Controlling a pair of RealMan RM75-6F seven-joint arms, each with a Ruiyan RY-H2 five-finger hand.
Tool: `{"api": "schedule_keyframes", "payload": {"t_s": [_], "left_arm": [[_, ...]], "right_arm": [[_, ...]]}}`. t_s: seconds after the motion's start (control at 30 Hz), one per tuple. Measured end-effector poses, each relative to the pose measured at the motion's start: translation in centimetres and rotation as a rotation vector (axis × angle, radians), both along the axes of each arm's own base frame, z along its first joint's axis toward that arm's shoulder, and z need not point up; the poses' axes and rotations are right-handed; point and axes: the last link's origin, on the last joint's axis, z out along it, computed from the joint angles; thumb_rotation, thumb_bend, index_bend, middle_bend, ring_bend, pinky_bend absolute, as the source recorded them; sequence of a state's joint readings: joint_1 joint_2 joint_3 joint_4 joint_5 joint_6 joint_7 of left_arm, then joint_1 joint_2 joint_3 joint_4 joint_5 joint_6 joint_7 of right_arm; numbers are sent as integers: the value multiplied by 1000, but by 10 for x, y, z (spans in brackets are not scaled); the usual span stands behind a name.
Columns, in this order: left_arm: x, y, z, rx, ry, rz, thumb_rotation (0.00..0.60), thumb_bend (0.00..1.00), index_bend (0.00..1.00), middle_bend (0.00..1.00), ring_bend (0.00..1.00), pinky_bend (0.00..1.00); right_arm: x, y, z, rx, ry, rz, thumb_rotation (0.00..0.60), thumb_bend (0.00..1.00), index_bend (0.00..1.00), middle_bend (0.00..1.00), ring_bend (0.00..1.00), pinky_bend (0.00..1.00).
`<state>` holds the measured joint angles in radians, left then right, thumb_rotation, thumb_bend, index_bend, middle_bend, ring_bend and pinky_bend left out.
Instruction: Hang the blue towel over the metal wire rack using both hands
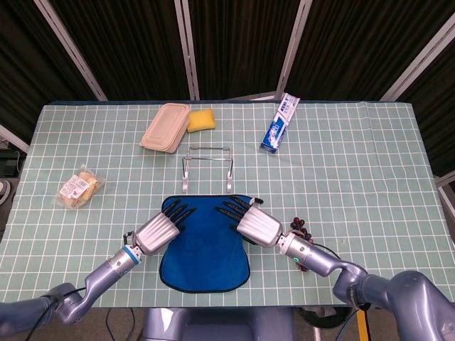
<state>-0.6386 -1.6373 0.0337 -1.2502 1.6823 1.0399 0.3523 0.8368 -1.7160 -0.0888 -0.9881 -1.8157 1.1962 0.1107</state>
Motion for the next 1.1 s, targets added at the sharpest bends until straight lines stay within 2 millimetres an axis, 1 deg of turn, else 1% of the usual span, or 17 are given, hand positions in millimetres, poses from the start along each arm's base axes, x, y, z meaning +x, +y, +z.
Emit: {"api": "schedule_keyframes", "payload": {"t_s": [0.1,0.17,0.23,0.37,0.57,0.8,0.93,1.03,1.1], "left_arm": [[2,-1,2,1,-16,6,600,461,763,0,0,0],[5,-1,5,8,-41,10,600,462,788,0,0,0],[8,-1,9,22,-66,9,600,462,792,0,0,0],[20,2,25,71,-148,0,600,461,793,0,0,0],[43,14,54,145,-250,4,600,462,795,0,0,0],[70,36,83,269,-335,21,600,461,796,0,0,0],[84,50,98,319,-352,41,600,461,796,0,0,0],[96,64,107,344,-369,58,600,461,796,0,0,0],[106,77,114,364,-379,64,600,462,796,0,0,0]], "right_arm": [[3,1,4,-2,-15,5,600,461,658,0,0,0],[6,2,8,-8,-24,10,600,461,658,0,0,0],[11,2,13,-18,-38,18,600,461,658,0,0,0],[23,1,29,-45,-76,28,600,461,658,0,0,0],[52,-8,62,-101,-147,27,600,461,658,0,0,0],[87,-34,101,-208,-209,-3,600,461,658,0,0,0],[102,-50,117,-240,-239,-44,600,460,658,5,0,0],[112,-65,128,-263,-264,-85,600,460,658,13,0,0],[116,-74,132,-274,-268,-104,600,461,658,14,0,0]]}}
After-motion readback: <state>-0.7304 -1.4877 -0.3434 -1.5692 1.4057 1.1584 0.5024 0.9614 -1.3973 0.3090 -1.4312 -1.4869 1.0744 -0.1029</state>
